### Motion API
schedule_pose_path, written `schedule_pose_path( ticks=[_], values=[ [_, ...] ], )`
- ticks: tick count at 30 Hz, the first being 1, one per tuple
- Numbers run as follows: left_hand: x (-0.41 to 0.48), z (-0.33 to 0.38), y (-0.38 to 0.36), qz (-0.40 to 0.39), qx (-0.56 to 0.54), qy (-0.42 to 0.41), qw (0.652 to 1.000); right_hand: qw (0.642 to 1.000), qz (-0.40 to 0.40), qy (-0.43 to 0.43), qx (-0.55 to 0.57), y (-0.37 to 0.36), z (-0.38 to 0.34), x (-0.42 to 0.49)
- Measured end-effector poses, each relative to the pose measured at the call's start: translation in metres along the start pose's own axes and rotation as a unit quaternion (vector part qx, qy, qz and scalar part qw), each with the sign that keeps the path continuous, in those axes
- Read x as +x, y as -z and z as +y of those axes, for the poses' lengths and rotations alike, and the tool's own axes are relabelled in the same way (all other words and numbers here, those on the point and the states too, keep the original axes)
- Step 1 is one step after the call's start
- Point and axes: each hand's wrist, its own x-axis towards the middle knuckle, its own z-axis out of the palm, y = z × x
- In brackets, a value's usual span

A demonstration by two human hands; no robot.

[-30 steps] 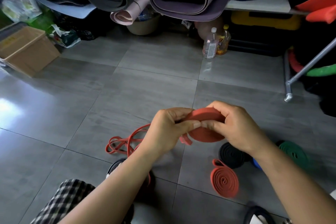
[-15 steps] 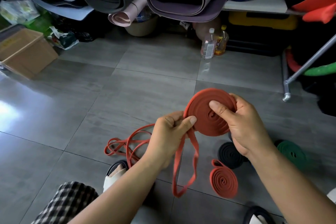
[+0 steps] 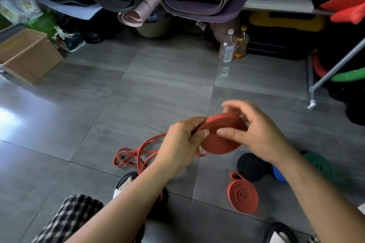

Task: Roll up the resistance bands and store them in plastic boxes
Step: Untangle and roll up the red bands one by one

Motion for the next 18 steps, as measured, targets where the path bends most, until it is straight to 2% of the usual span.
schedule_pose_path(
  ticks=[1, 3, 13, 18],
  values=[
    [-0.0006, 0.0010, 0.0009, -0.023, 0.020, -0.007, 1.000, 0.999, -0.036, 0.004, -0.037, 0.0006, -0.0018, -0.0001],
    [-0.0019, 0.0035, 0.0007, -0.063, 0.017, -0.005, 0.998, 0.997, -0.057, 0.004, -0.056, -0.0007, -0.0034, -0.0004],
    [-0.0026, 0.0006, 0.0025, -0.085, -0.142, 0.064, 0.984, 0.997, -0.019, -0.036, 0.072, -0.0074, -0.0045, -0.0003],
    [-0.0014, 0.0020, 0.0034, -0.068, -0.215, 0.094, 0.970, 0.996, 0.006, -0.009, 0.083, -0.0082, -0.0053, -0.0023]
  ],
)
